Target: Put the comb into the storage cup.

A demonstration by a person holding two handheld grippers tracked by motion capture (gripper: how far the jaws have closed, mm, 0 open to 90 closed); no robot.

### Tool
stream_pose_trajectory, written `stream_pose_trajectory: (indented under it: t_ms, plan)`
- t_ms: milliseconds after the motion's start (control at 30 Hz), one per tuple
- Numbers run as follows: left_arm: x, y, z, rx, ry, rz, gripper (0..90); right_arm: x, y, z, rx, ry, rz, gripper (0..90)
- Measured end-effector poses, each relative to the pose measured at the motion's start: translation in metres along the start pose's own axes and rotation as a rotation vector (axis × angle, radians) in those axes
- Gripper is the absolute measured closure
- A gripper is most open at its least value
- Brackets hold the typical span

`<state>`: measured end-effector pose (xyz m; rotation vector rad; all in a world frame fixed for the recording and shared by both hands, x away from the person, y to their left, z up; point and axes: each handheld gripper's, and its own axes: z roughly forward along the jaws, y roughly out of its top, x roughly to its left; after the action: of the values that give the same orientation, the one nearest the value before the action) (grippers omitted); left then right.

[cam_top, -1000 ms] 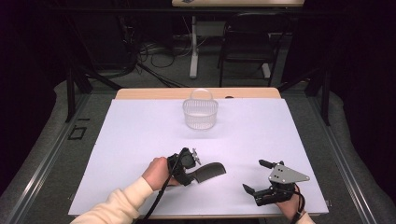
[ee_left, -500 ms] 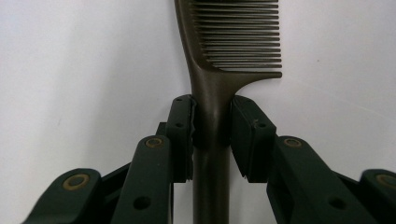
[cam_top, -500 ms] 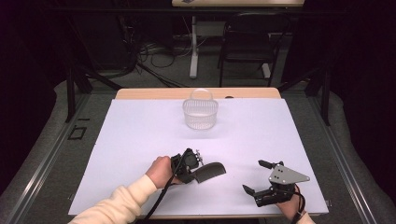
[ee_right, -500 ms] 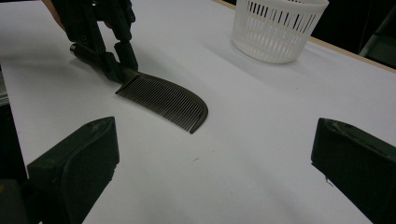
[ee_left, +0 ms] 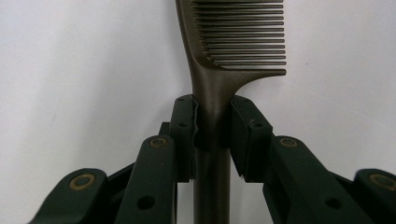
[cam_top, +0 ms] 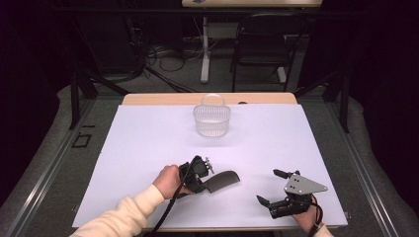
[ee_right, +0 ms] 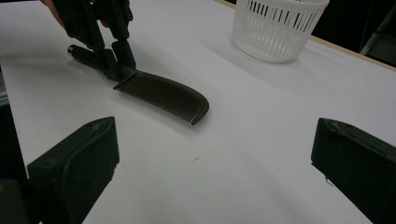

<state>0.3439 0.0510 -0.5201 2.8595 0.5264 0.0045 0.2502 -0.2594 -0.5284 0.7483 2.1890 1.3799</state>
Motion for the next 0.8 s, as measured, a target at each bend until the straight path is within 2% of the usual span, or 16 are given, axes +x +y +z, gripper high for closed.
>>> stream_pose_trajectory:
  t_ms: [133, 200, 267, 367, 400, 433, 633, 800]
  plan:
    - [0.0, -0.004, -0.007, -0.043, -0.008, -0.016, 72.2, 0.0, 0.0, 0.0, 0.0, 0.0, 0.0, 0.5]
    - [-0.001, -0.008, -0.013, -0.081, -0.016, -0.024, 72.3, 0.0, 0.0, 0.0, 0.001, -0.001, 0.001, 0.5]
    - [-0.001, -0.01, -0.016, -0.089, -0.014, -0.023, 72.3, 0.0, 0.0, 0.0, 0.001, 0.0, 0.001, 0.5]
    - [-0.002, -0.017, -0.023, -0.15, -0.023, -0.029, 72.2, 0.0, 0.001, 0.001, 0.007, 0.002, -0.005, 0.5]
    - [-0.002, -0.017, -0.023, -0.15, -0.023, -0.029, 72.2, 0.0, 0.001, 0.001, 0.002, 0.003, -0.008, 0.5]
    - [-0.003, -0.019, -0.025, -0.171, -0.029, -0.03, 72.2, 0.0, 0.001, 0.001, -0.001, 0.005, -0.008, 0.6]
    - [-0.004, -0.029, -0.035, -0.248, -0.018, -0.053, 72.3, 0.001, 0.001, 0.002, 0.011, 0.006, -0.005, 0.5]
    - [-0.003, -0.034, -0.036, -0.288, -0.007, -0.075, 72.2, 0.001, 0.001, 0.002, 0.013, 0.003, -0.006, 0.5]
